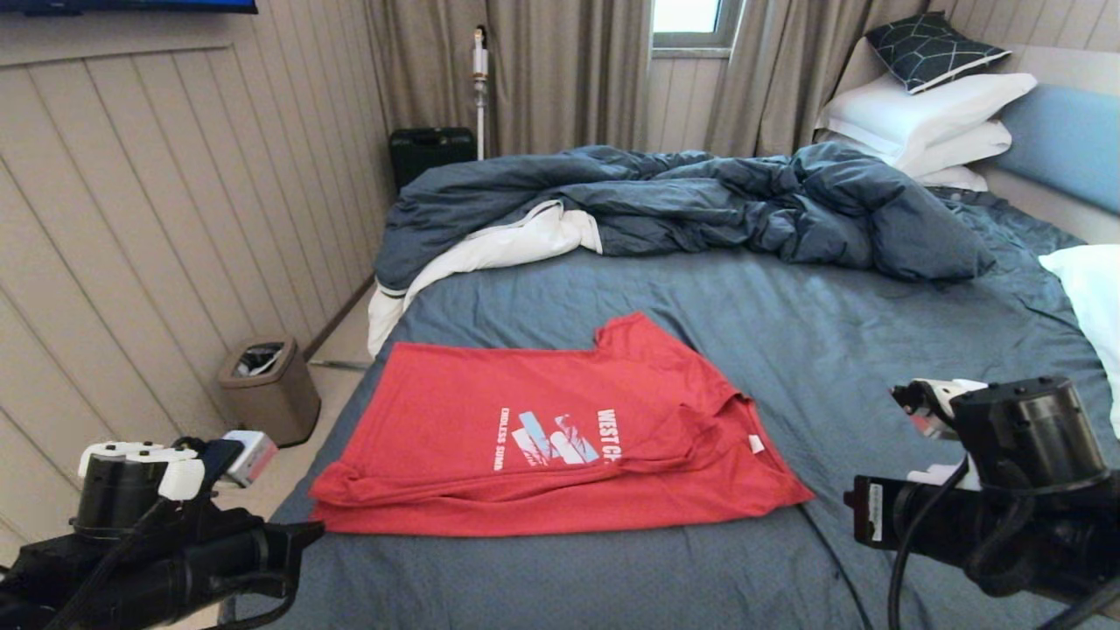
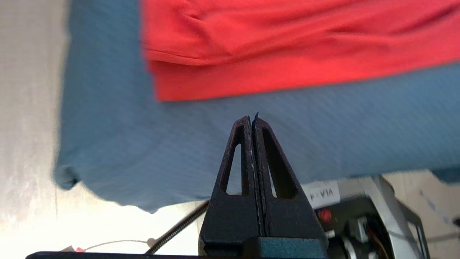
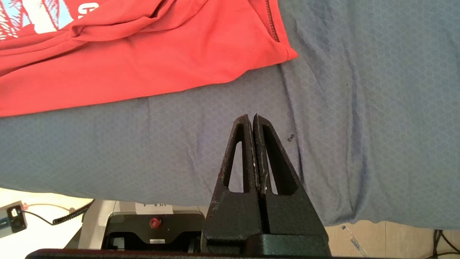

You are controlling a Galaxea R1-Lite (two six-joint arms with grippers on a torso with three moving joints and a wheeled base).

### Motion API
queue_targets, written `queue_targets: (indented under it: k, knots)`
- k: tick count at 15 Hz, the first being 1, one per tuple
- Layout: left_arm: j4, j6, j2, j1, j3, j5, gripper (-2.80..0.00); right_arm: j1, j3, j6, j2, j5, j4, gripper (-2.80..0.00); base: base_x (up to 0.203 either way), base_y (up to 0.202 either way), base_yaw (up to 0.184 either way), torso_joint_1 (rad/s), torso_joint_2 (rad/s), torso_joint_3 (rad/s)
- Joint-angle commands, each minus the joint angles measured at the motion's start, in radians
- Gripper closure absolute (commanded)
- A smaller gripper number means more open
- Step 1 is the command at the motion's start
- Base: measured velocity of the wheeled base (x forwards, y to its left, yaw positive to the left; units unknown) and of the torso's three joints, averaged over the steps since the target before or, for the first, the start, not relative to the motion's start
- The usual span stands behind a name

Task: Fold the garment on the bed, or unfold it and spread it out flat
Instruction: Fold the red T-shirt

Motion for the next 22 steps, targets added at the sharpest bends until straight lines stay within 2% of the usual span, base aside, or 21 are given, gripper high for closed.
queue_targets:
  k: [1,7,10,14,22]
  knots:
    - [-0.006,0.003,0.038,-0.018,-0.011,0.002,0.0,0.0,-0.001,0.001,0.01,-0.001,-0.004,0.0,0.0,0.0,0.0,0.0,0.0,0.0]
    - [-0.018,0.01,0.142,-0.021,-0.073,0.01,0.0,0.003,-0.019,-0.001,0.022,-0.001,-0.003,0.0,0.0,0.0,0.0,0.0,0.0,0.0]
    - [-0.044,0.037,0.195,-0.018,-0.094,0.013,0.0,-0.001,-0.043,-0.001,0.034,-0.001,0.0,0.0,0.0,0.0,0.0,0.0,0.0,0.0]
    - [-0.045,0.039,0.253,-0.017,-0.16,0.04,0.0,0.001,-0.05,-0.002,0.039,-0.001,0.0,0.0,0.0,0.0,0.0,0.0,0.0,0.0]
    - [-0.049,0.052,0.329,0.0,-0.231,0.047,0.0,0.004,-0.05,-0.005,0.039,-0.001,0.0,0.0,0.0,0.0,0.0,0.0,0.0,0.0]
